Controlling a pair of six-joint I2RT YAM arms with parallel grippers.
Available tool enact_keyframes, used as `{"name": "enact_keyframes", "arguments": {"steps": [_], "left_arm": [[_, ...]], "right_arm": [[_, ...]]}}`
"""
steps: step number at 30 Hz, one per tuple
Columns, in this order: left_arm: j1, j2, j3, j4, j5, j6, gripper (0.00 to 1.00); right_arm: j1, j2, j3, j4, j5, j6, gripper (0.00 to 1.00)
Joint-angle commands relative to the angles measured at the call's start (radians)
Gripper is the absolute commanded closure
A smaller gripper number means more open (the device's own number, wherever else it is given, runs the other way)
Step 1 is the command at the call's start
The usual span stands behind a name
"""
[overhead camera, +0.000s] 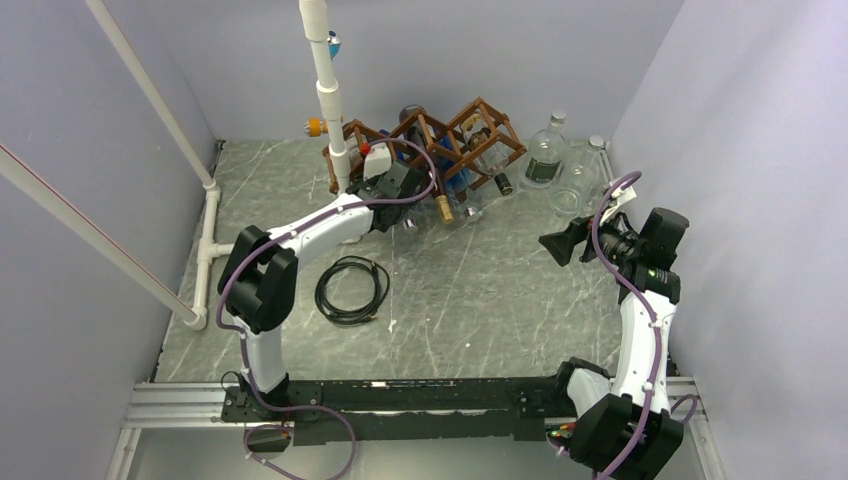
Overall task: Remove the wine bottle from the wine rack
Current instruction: Pick up the wine bottle from the wine rack.
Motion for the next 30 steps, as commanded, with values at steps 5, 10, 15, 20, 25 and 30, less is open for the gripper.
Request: {"name": "enact_keyframes", "arguments": {"steps": [5,10,15,20,25,30], "left_arm": [[-0.020,-0.118,-0.073,0.074,0.009,0.021,0.97],[-0.071,-0.172,-0.103,0.089,-0.052,0.040,1.00],[-0.117,-0.200,-0.131,0.086,-0.093,0.036,1.00],[-0.152,-0.247,-0.165,0.082,-0.130,0.016,1.00],[-0.190,-0.301,-0.202,0.063,-0.177,-0.021,1.00],[-0.223,-0.344,-0.224,0.034,-0.207,-0.058,1.00]], "right_arm": [[0.003,-0.010,0.047,0.011,0.004,-0.019,0.00],[0.004,-0.009,0.048,0.010,0.004,-0.020,0.00],[0.006,-0.010,0.050,0.008,0.007,-0.022,0.00],[0.008,-0.009,0.050,0.007,0.009,-0.022,0.00],[0.011,-0.011,0.052,0.005,0.010,-0.023,0.00],[0.013,-0.011,0.052,0.005,0.012,-0.025,0.00]]}}
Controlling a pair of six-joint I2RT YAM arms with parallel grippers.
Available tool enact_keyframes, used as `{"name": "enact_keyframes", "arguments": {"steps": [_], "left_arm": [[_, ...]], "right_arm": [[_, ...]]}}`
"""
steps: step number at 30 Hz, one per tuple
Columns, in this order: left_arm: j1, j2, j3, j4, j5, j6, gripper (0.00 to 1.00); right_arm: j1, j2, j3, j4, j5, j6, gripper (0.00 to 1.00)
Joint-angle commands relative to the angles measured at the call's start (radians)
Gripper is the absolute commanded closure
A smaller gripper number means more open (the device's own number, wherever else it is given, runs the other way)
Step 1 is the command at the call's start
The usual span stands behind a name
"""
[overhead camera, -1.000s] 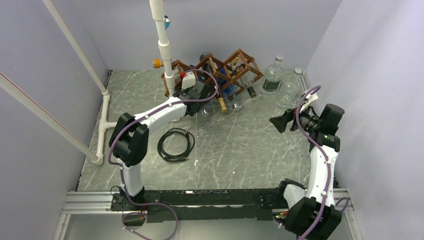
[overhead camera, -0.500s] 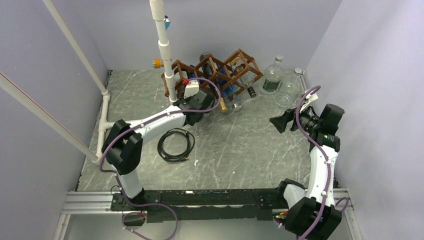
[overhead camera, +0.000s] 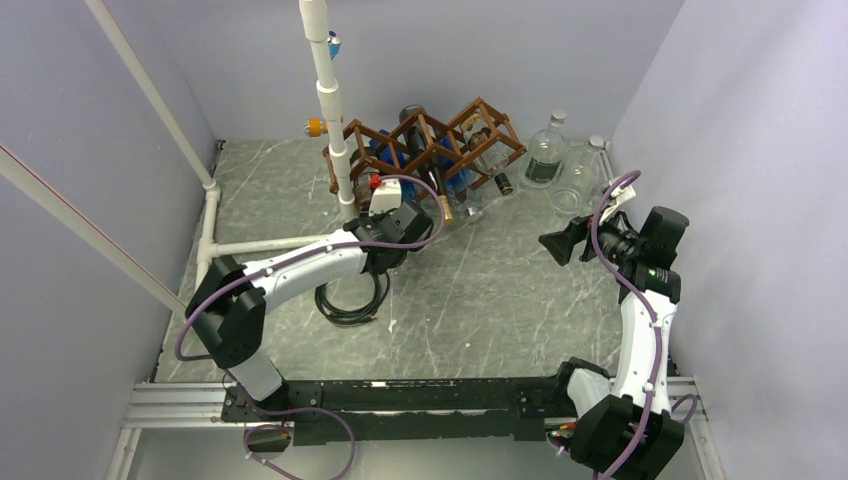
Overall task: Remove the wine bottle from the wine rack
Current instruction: Pick up the wine bottle from the wine rack.
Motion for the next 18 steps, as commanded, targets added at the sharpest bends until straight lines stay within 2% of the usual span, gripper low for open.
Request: {"name": "enact_keyframes", "arguments": {"steps": [1,18], "left_arm": [[-0.042,-0.116,0.014,0.088,-0.140,-0.053,1.00],[-0.170,-0.234,-0.054,-0.009,-0.248,-0.192,1.00]], "right_arm": [[0.005,-0.009,0.040,0.016,0.005,-0.018,0.00],[0.005,-0.023,0.039,0.017,0.011,-0.021,0.00]]}}
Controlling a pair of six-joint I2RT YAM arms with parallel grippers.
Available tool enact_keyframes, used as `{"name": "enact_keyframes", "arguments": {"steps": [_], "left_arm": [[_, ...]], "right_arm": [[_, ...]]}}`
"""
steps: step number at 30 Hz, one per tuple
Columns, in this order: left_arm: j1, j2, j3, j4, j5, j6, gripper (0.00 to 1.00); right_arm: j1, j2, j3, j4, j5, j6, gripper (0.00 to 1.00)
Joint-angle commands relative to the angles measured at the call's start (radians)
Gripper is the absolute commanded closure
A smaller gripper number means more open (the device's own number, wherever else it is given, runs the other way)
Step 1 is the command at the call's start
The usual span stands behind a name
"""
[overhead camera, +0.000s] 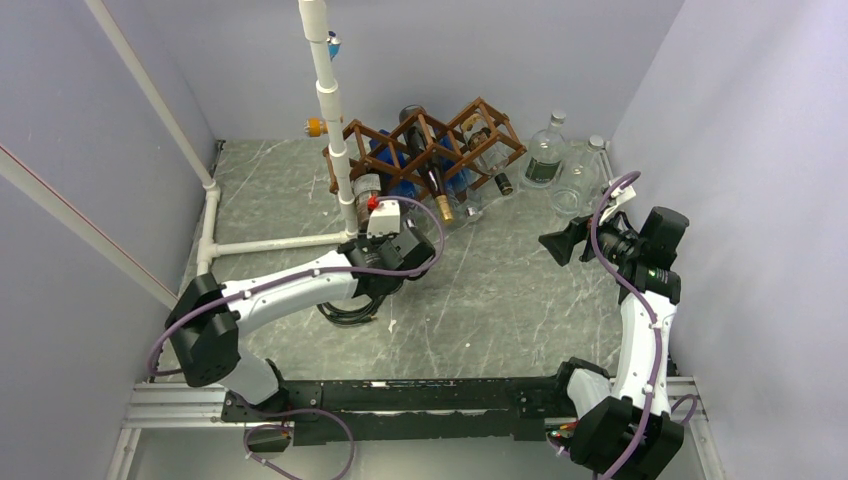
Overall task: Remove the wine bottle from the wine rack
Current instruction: Pick up the wine bottle from the wine rack.
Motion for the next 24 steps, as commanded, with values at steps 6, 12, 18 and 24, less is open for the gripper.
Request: {"name": "enact_keyframes", "arguments": {"steps": [6,12,18,24], "left_arm": [[-0.085,-0.160,0.011,0.055,-0.242,-0.070,1.00],[-0.129,-0.202,-0.014,0.023,-0.231,-0.114,1.00],[-0.172,-0.229,-0.018,-0.029,-0.243,-0.173,1.00],[-0.213,-0.252,-0.021,-0.083,-0.244,-0.215,1.00]], "right_arm": [[0.006,-0.020,0.036,0.019,0.010,-0.015,0.00],[0.006,-0.020,0.034,0.023,0.012,-0.015,0.00],[0.006,-0.023,0.032,0.025,0.012,-0.014,0.00],[0.006,-0.026,0.031,0.026,0.013,-0.014,0.00]]}}
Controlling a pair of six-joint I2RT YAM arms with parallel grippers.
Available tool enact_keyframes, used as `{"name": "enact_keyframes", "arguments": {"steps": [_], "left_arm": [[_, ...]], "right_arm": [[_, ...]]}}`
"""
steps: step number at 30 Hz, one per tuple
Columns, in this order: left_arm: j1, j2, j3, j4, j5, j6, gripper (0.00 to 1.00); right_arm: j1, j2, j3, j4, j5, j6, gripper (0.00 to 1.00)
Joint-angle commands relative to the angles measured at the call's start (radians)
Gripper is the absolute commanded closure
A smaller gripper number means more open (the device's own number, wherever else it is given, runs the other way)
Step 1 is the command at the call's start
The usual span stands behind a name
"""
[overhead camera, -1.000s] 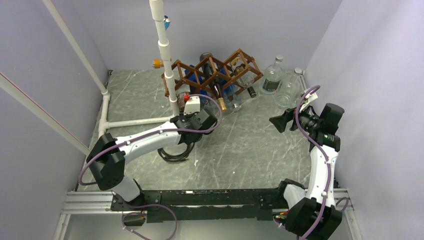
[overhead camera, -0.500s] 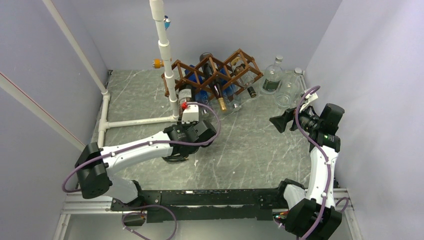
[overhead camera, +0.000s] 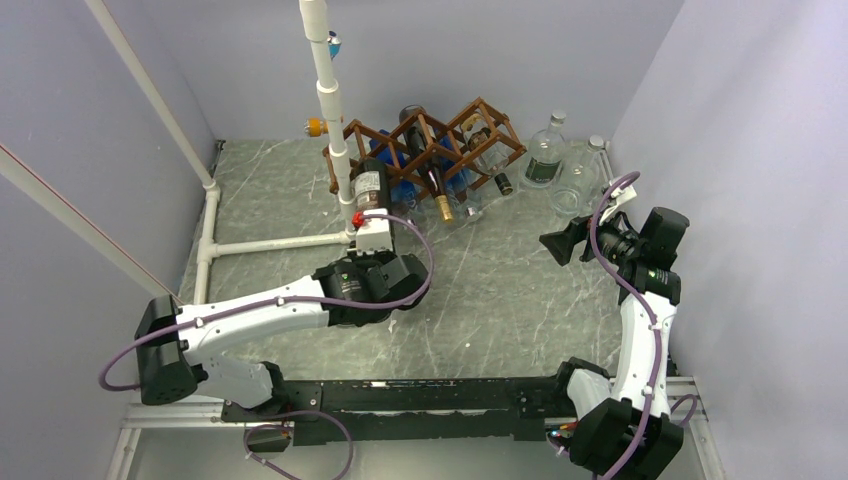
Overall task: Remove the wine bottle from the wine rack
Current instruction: Pick up the wine bottle from the wine rack.
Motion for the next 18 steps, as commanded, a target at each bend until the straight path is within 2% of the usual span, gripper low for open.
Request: {"name": "enact_keyframes", "arguments": {"steps": [1,10,18], "left_arm": [[-0.042,-0.066,0.017,0.005,-0.117,-0.053,1.00],[-0.083,-0.141,-0.029,0.026,-0.072,-0.027,1.00],[-0.094,-0.195,-0.091,0.156,0.017,0.095,1.00]], "right_arm": [[0.005,-0.019,0.031,0.026,-0.004,-0.014,0.00],[0.005,-0.023,0.031,0.025,-0.005,-0.015,0.00],[0.005,-0.026,0.028,0.027,-0.005,-0.015,0.00]]}}
